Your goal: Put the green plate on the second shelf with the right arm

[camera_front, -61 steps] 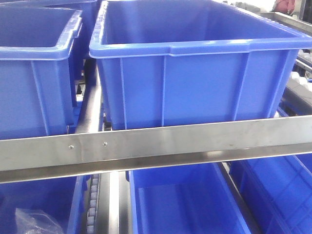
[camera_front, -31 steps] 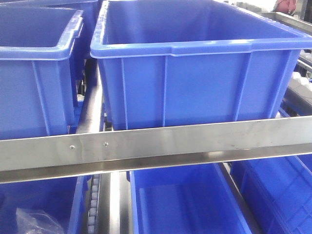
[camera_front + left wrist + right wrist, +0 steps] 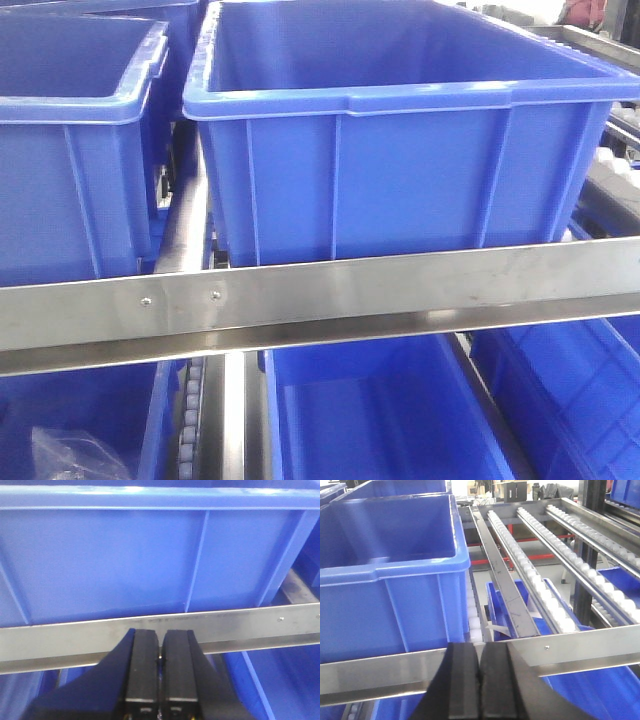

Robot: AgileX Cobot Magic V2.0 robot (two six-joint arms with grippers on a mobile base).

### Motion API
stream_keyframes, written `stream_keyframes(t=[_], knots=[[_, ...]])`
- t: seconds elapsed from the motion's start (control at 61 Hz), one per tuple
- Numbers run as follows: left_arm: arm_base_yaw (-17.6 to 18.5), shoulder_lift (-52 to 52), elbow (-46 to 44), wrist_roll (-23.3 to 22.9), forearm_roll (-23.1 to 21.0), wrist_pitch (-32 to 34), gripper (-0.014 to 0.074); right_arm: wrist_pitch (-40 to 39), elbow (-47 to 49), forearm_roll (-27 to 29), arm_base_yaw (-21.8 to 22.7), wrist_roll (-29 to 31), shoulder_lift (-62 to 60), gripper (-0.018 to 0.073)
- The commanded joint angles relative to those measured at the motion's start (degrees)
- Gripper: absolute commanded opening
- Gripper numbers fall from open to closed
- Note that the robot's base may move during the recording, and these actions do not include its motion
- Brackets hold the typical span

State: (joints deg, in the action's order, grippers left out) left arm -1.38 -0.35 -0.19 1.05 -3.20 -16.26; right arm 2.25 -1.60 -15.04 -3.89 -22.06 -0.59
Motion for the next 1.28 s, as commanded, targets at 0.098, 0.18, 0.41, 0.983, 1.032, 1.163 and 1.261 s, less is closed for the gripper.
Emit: stream_keyframes(t=[0.098, 0.18, 0.41, 0.983, 1.032, 1.163, 1.261], knots=[[0.45, -1.22, 2.29, 0.0, -0.14, 4.39, 0.0125, -4.82, 0.4, -0.68, 0.47, 0.4, -1.06, 0.0054], [0.45, -1.22, 2.29, 0.0, -0.14, 4.39, 0.0125, -5.47, 0.4, -0.68, 0.47, 0.4, -1.06, 0.0054], [0.45, -1.22, 2.29, 0.0, -0.14, 4.39, 0.0125, -5.41, 0.36, 1.13, 0.47, 1.69, -0.98, 0.0054], [0.45, -1.22, 2.29, 0.0, -0.14, 4.5, 0.0125, -3.09, 0.36, 12.64, 0.47, 15.47, -0.98, 0.0054], [0.45, -1.22, 2.29, 0.0, -0.14, 4.5, 0.0125, -3.09, 0.36, 12.64, 0.47, 15.47, -0.98, 0.0054], [0.45, -1.22, 2.29, 0.0, -0.14, 4.5, 0.0125, -3.03, 0.36, 12.64, 0.47, 15.47, -0.98, 0.0054], [0.45, -1.22, 2.29, 0.0, -0.14, 4.5, 0.0125, -3.03, 0.36, 12.64, 0.47, 15.47, -0.98, 0.0054]])
